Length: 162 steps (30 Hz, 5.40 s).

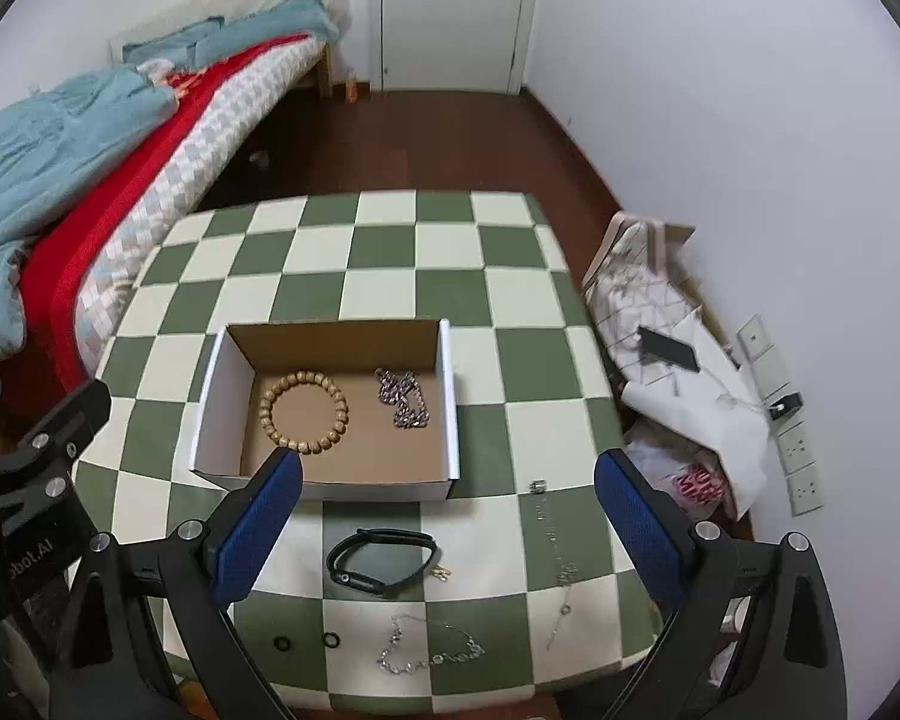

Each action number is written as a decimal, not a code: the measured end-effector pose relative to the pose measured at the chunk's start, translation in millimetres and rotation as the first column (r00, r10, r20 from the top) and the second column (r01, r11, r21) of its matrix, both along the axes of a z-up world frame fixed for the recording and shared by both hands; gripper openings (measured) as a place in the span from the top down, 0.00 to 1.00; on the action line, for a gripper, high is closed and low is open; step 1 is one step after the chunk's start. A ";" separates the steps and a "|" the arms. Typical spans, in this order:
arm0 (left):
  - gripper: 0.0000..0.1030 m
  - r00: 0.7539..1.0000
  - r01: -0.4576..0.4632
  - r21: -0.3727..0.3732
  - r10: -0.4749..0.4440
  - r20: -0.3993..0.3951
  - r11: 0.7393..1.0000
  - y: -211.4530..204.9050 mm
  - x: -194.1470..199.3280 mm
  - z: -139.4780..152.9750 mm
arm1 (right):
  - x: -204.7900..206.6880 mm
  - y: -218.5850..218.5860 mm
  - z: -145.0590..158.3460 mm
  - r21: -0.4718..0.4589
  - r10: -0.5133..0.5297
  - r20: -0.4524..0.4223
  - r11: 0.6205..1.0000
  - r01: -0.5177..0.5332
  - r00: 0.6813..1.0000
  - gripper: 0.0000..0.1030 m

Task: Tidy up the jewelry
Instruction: 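Move both tools back toward the remaining jewelry on the table, then grasp a black ring with the left tool while the right tool grasps the thin chain, then carry the ring and chain into the white box and open both tools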

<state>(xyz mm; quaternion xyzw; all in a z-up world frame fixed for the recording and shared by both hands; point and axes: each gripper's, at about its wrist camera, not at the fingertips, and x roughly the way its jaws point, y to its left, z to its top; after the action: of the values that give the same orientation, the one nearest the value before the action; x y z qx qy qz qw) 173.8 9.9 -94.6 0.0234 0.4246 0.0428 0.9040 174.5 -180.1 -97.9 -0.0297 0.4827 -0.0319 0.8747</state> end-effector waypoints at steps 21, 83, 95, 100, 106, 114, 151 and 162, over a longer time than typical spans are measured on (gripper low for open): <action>0.00 0.966 0.066 0.018 -0.059 -0.250 0.998 -14.9 -45.0 -99.3 | -73.0 -84.6 -72.9 0.119 -0.143 -0.236 0.978 0.174 0.961 0.09; 0.90 0.906 0.217 -0.085 -0.233 -0.354 0.972 -57.5 -77.3 -167.0 | -70.0 -59.6 -164.6 0.100 -0.079 -0.326 0.988 0.118 0.942 0.95; 0.91 0.917 0.220 -0.082 -0.235 -0.323 0.972 -56.1 -77.0 -154.4 | -69.0 -56.8 -152.3 0.119 -0.078 -0.287 0.986 0.116 0.955 0.95; 0.91 0.936 0.217 -0.091 -0.234 -0.263 0.972 -55.3 -71.4 -127.9 | -69.4 -51.7 -125.2 0.133 -0.064 -0.226 0.987 0.095 0.972 0.95; 0.91 0.956 0.200 -0.105 -0.218 -0.196 0.974 -50.8 -59.7 -95.0 | -68.5 -47.2 -87.1 0.159 -0.051 -0.151 0.984 0.075 0.987 0.95; 0.91 0.975 0.182 -0.110 -0.194 -0.112 0.977 -48.6 -40.3 -58.6 | -57.9 -35.9 -48.5 0.144 -0.026 -0.067 0.989 0.035 0.997 0.95; 0.90 0.987 0.107 -0.151 -0.123 -0.105 0.983 -34.4 71.4 -47.1 | 66.0 -9.5 -33.9 0.162 0.092 -0.030 0.983 -0.086 0.995 0.95; 0.00 0.994 0.029 -0.135 -0.043 -0.105 0.990 -19.9 76.1 -48.3 | 72.4 -23.1 -63.3 0.195 0.106 -0.111 0.977 -0.083 0.988 0.27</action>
<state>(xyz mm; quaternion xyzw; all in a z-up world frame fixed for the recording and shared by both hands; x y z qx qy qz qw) 249.9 -10.0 -142.8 -0.0272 0.4741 -0.0035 0.8800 246.9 -203.2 -161.2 0.0290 0.5338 0.0577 0.8432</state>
